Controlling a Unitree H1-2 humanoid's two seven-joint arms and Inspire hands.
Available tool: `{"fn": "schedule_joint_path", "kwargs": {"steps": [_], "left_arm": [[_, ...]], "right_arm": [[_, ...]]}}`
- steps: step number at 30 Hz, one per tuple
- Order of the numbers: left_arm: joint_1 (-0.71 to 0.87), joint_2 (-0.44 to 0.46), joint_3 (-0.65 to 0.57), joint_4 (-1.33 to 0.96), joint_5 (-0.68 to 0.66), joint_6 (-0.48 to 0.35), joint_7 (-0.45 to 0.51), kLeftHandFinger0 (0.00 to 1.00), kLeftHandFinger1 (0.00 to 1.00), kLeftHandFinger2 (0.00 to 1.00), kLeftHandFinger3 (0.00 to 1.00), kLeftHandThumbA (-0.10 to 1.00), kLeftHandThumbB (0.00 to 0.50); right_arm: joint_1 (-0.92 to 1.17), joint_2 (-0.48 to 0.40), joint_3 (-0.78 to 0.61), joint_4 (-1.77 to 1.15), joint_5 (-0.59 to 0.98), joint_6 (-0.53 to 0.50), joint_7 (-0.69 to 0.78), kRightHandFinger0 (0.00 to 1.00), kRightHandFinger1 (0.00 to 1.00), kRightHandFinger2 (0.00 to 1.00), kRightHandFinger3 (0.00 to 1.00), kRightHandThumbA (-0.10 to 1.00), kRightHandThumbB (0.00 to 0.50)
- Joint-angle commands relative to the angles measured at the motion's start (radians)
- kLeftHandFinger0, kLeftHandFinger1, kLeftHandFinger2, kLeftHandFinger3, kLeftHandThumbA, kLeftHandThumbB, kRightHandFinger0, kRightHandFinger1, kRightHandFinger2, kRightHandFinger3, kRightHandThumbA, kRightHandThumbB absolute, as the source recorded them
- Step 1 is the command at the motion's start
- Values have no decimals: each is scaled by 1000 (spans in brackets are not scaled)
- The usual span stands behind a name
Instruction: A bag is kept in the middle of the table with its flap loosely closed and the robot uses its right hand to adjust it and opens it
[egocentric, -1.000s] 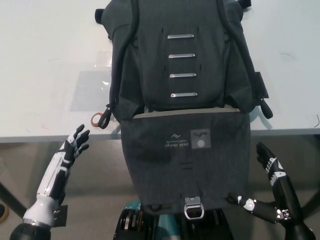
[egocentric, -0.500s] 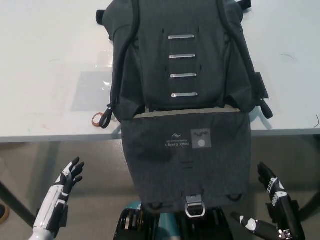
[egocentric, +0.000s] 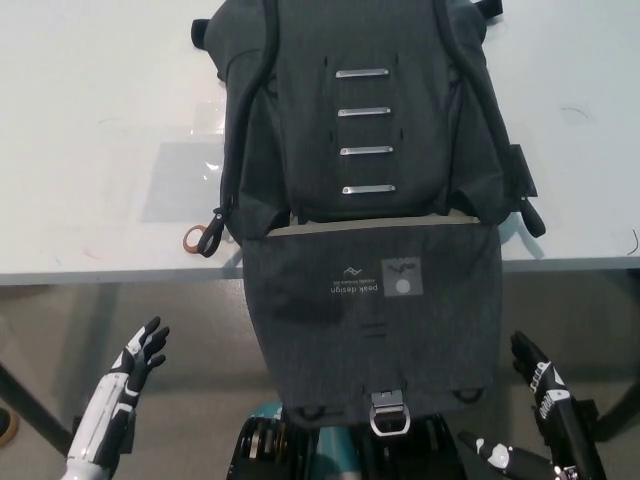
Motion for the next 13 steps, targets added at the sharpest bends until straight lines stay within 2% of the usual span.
{"fn": "schedule_joint_path", "kwargs": {"steps": [1, 8, 13], "left_arm": [[46, 4, -11, -42, 15, -39, 8, 1000, 1000, 1000, 1000, 1000, 262], [191, -2, -32, -70, 22, -55, 5, 1000, 1000, 1000, 1000, 1000, 199], [231, -2, -41, -79, 29, -52, 11, 1000, 1000, 1000, 1000, 1000, 209]], "right_arm": [[36, -5, 11, -29, -6, -77, -8, 1000, 1000, 1000, 1000, 1000, 278], [142, -11, 41, -24, 29, -77, 22, 1000, 1000, 1000, 1000, 1000, 277], [162, -13, 46, -16, 38, -77, 27, 1000, 1000, 1000, 1000, 1000, 274]]}}
